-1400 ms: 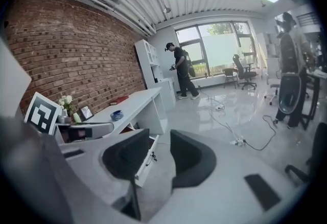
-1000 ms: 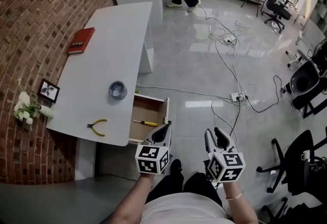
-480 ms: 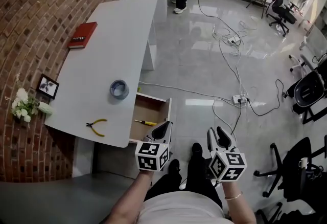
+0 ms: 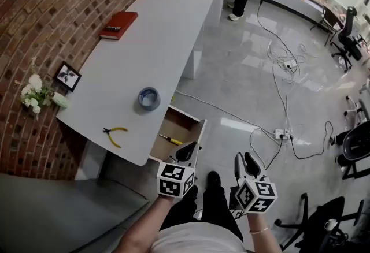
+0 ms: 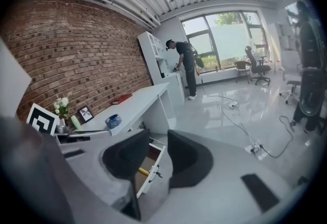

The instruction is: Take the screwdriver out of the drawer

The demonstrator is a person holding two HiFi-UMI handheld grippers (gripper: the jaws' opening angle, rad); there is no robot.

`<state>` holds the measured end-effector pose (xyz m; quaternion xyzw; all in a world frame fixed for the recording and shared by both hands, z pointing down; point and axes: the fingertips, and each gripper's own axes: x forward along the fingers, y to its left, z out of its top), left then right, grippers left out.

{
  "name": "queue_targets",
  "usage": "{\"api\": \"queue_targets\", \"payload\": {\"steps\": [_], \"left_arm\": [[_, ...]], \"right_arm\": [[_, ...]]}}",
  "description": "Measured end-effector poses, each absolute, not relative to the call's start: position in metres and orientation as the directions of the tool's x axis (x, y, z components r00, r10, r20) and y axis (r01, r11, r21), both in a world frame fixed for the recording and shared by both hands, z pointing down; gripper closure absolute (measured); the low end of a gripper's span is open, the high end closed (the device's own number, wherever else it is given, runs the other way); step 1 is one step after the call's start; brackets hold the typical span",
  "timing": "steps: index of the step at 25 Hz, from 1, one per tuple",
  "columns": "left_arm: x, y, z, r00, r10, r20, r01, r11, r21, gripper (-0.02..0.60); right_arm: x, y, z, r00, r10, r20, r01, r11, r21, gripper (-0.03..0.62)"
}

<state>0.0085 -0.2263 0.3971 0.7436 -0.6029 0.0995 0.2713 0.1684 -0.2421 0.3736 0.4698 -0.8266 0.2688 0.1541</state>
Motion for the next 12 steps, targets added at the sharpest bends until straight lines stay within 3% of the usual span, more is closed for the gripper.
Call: {"api": "queue_targets", "payload": {"steps": [12], "left_arm": [[-0.055, -0.190, 0.432, -0.093, -0.833, 0.546, -0.899, 0.306, 0.314, 0.588]], "right_arm": [[0.057, -0.270, 0.404, -0.777, -0.303, 0.552, -0.532, 0.785, -0.318, 0.480]]}}
